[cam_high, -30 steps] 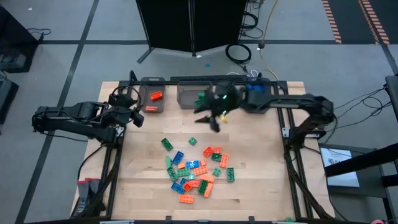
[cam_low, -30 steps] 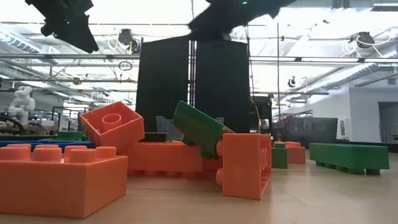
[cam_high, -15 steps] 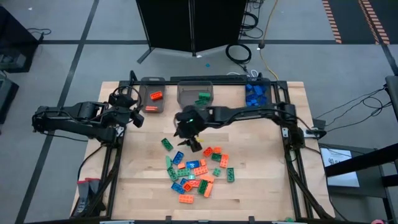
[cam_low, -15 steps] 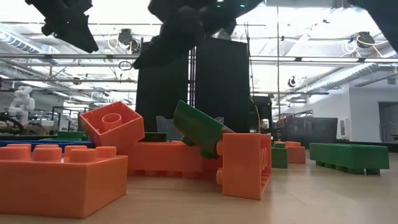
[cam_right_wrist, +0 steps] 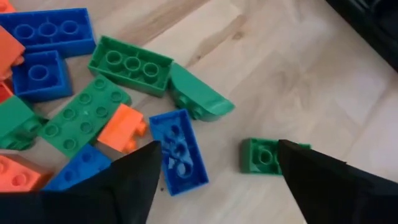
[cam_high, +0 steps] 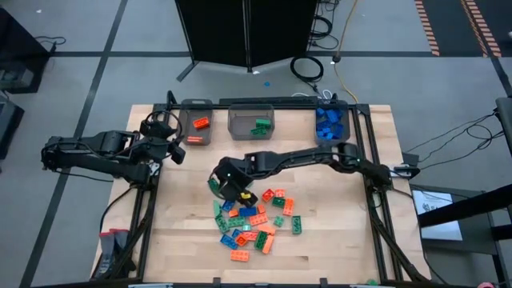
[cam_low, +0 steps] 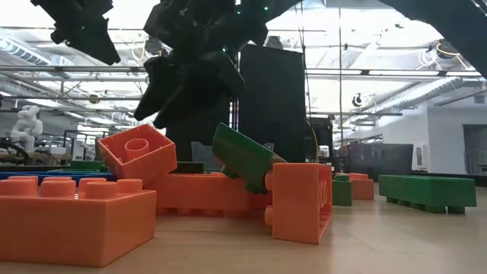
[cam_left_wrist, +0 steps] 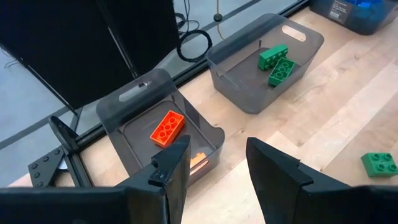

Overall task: Sort blocks
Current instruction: Put the blue game piece into the right black bin

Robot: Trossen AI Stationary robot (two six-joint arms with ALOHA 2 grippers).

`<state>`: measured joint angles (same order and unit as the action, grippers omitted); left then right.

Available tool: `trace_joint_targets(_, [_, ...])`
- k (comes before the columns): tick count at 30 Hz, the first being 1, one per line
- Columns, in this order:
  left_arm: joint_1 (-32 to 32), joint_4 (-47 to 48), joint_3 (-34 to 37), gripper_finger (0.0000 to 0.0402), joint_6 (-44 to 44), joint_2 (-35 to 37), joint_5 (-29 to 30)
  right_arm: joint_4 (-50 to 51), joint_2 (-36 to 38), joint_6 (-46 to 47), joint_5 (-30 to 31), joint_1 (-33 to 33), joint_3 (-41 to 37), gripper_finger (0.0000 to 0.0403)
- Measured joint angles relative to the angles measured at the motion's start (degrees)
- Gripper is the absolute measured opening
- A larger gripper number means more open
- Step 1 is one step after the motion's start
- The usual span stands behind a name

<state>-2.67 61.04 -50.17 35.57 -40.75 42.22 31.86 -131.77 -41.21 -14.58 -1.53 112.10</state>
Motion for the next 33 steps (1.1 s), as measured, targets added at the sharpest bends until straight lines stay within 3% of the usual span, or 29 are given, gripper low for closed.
trace_joint_targets(17, [0.0, 0.0, 0.0, 0.016, -0.1, 0.0, 0.0, 0.2, -6.1, -0.2, -0.3, -0.3, 0.0, 0.0313])
trace_joint_targets(22, [0.0, 0.0, 0.0, 0.016, -0.1, 0.0, 0.0, -0.8, -7.6, 0.0, 2.5, -0.4, 0.1, 0.0309])
trace_joint_targets(33, [0.0, 0.0, 0.0, 0.016, -0.1, 0.0, 0.0, -1.0, -7.8, 1.3, 2.5, -0.4, 0.0, 0.02])
